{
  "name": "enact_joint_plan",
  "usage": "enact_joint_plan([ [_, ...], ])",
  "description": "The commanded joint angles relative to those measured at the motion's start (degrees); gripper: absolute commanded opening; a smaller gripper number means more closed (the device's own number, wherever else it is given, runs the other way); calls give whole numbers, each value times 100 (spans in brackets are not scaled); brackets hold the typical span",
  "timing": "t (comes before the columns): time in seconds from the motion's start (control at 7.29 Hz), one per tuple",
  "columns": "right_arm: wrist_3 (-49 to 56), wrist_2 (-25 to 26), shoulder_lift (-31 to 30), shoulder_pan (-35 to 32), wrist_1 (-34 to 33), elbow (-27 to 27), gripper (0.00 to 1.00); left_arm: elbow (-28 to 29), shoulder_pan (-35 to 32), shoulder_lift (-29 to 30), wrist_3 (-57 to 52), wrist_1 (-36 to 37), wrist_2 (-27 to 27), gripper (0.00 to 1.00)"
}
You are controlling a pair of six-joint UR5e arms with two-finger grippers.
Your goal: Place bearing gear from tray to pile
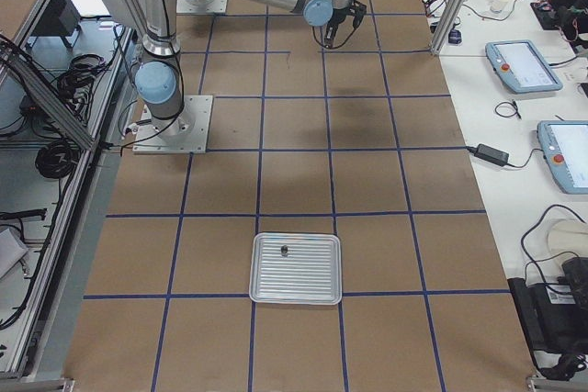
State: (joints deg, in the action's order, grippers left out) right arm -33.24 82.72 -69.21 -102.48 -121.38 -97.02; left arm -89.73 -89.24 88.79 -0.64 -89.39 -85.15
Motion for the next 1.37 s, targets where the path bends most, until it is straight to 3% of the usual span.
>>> enact_joint_plan([
  [0.0, -656, -577, 433, -264, -1017, -228, 21, -220, 72, -159, -120, 52, 122, 100],
  [0.14, -675, -616, 530, -281, -1428, -386, 22, -142, 134, 40, -503, 158, 0, 100],
  [0.27, -840, -608, 514, -281, -1475, -449, 77, -185, 143, 285, -585, 307, -45, 100],
  [0.41, -1112, -607, 409, -177, -1424, -449, 100, -168, 126, 445, -168, 325, -46, 100],
  [0.55, -662, -599, 156, -2, -1275, -441, 100, -142, 117, 672, -34, 552, -11, 100],
  [0.69, 56, -599, -264, 357, -543, -406, 100, -194, 30, 970, 29, 998, 24, 100],
  [0.96, 2564, -511, -1283, 1723, 1223, -414, 100, -133, -539, 1830, 683, 2008, 25, 100],
  [1.1, 3891, -337, -1558, 2584, 1805, -414, 100, -54, -829, 2322, 958, 2561, 16, 100],
  [1.23, 5644, 65, -1613, 3297, 1942, -397, 100, 77, -1198, 2666, 1370, 2741, 16, 100],
])
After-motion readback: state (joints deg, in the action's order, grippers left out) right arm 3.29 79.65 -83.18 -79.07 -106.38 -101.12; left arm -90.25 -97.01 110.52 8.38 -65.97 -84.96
